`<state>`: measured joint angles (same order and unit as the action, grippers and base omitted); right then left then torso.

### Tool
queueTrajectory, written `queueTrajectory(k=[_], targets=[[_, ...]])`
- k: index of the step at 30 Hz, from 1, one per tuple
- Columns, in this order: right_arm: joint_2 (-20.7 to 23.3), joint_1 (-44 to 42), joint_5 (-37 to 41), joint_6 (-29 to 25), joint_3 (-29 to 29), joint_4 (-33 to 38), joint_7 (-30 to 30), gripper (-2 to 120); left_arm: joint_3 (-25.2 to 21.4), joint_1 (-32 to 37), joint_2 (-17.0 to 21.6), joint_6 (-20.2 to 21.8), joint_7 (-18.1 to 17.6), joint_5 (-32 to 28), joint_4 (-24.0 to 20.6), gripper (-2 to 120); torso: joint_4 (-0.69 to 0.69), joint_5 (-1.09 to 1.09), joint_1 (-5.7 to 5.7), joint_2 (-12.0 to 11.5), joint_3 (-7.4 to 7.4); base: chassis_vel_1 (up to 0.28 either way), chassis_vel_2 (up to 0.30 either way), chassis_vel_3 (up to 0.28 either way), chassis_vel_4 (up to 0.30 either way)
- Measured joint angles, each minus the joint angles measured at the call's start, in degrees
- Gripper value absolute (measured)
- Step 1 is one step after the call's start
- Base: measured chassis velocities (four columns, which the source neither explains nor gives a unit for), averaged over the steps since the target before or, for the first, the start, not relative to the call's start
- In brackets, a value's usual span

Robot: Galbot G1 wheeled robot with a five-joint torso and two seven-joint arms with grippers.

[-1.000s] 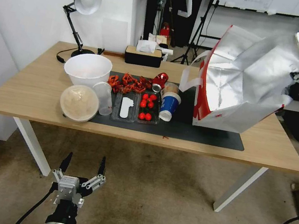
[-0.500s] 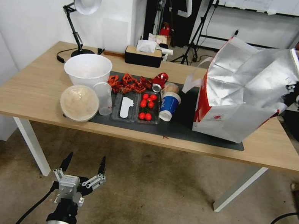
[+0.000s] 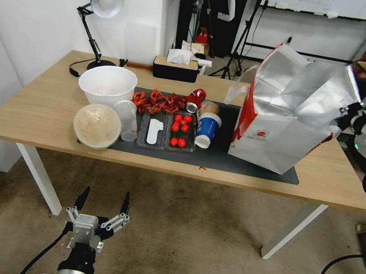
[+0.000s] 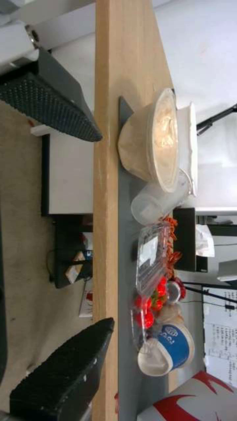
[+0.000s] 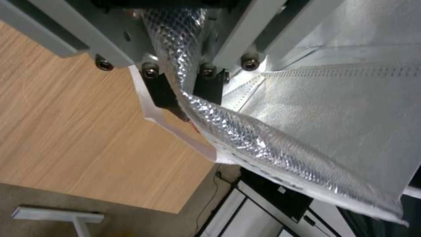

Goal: Pick up the food delivery bag from the floor and place it on the table.

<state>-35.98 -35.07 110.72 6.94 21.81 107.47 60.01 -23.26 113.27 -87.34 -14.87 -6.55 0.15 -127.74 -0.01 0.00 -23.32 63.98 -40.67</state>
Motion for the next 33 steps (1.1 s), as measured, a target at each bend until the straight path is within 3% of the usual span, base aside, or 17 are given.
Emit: queueTrajectory(k=[28,30,33], targets=[[0.84,1.81,1.24,3.22,-0.92,-2.69,0.29,0,0.61,0.88,-0.49,-0.98,0.18,1.18,0.80,100,0.00,0.01,0.00,0.00,0.00,0.000,0.000,0.000,0.000],[0.90,1.76,1.05,3.53,-0.89,-2.69,-0.89,2,0.61,1.03,-0.51,-1.15,0.18,1.18,0.78,100,0.00,0.01,0.00,0.00,0.00,0.000,0.000,0.000,0.000],[0.93,2.58,0.62,3.51,-1.59,-2.78,-1.19,17,0.61,1.27,-0.56,-1.53,0.18,1.18,0.70,100,0.00,0.00,0.00,0.00,0.00,0.000,0.000,0.000,0.000]])
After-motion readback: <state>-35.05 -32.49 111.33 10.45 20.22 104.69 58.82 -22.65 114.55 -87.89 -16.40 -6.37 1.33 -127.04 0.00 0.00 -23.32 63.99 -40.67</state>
